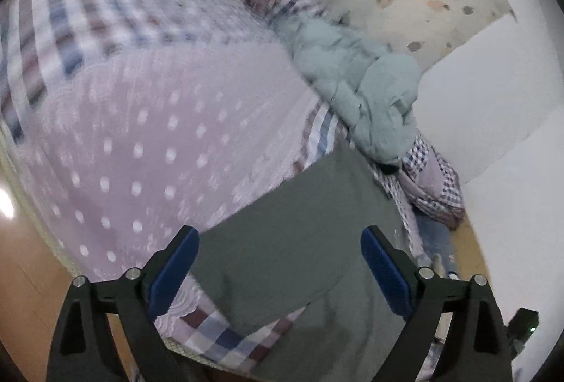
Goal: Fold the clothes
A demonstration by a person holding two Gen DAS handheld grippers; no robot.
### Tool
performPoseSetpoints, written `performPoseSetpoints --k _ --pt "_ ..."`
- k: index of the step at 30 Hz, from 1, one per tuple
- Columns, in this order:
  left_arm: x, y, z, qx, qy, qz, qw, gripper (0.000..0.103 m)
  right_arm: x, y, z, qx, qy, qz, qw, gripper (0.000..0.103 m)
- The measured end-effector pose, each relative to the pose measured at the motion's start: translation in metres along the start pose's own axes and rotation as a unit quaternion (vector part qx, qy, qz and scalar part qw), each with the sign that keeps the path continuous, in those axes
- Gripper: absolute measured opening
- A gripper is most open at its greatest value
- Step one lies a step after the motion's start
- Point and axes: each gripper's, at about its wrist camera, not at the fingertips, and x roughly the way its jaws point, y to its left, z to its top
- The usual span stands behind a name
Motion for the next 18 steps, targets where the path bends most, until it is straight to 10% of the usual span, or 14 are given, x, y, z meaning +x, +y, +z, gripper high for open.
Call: performPoseSetpoints --k 18 --pt "0.043 0.065 -0.019 -0.041 0.010 -0.102 0.9939 0.095 0.090 0.082 -0.031 -0.070 0.047 0.095 0.992 0.081"
